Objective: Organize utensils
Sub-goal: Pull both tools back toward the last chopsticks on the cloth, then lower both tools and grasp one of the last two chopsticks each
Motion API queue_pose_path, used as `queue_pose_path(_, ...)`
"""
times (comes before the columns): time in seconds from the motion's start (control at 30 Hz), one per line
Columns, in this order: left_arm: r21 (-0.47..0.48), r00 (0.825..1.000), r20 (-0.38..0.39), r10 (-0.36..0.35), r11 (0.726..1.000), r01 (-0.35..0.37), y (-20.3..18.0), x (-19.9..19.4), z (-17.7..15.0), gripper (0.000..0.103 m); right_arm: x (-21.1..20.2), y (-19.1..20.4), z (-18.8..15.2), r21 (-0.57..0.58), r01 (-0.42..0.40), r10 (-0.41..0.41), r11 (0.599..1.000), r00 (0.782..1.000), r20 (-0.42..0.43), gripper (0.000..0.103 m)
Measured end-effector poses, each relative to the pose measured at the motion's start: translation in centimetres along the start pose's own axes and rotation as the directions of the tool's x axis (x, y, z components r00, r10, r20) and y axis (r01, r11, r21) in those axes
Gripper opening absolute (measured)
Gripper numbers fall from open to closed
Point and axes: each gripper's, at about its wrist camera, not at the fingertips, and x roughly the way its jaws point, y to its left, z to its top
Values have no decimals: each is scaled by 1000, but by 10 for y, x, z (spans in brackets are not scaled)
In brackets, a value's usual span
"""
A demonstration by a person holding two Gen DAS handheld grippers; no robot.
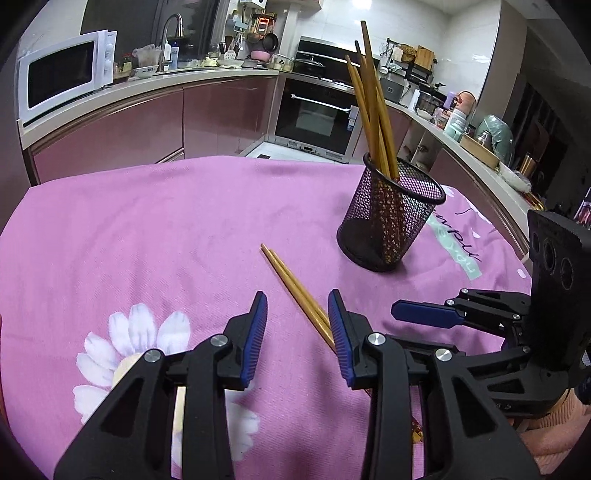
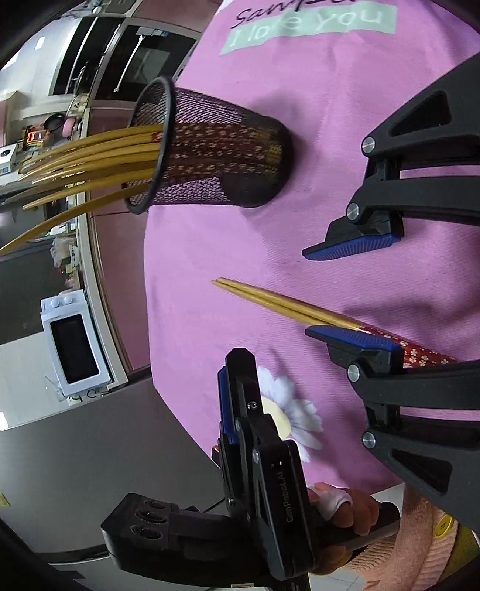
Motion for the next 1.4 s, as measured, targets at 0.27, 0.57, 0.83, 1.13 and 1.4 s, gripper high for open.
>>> queue_pose_path(0.27, 16, 1000, -29, 5, 1000, -4, -11, 6, -3, 37, -5, -6, -8, 23, 6, -6, 1000, 1000, -1, 34)
queue_pose_path(0.57, 4, 999, -29, 23, 1000, -23, -10, 4, -11, 39, 2, -6, -10, 21, -5, 5, 1000, 1000, -24, 34)
queue_pose_path(0.83, -13, 998, -29, 48, 999, -48, -6, 0, -17, 40, 6, -5, -11, 10, -1, 2, 1000, 999, -43, 34)
queue_pose_path(1.13, -11, 998, -46, 52, 999, -53, -7, 4, -21, 40, 17, -1, -4, -11, 9, -9, 1000, 997, -72, 34)
queue_pose_path(1.4, -18, 997, -55, 53, 998, -55, -5, 7, -23, 40, 21, 1, 0, -37, 42, -45, 998, 996, -81, 33)
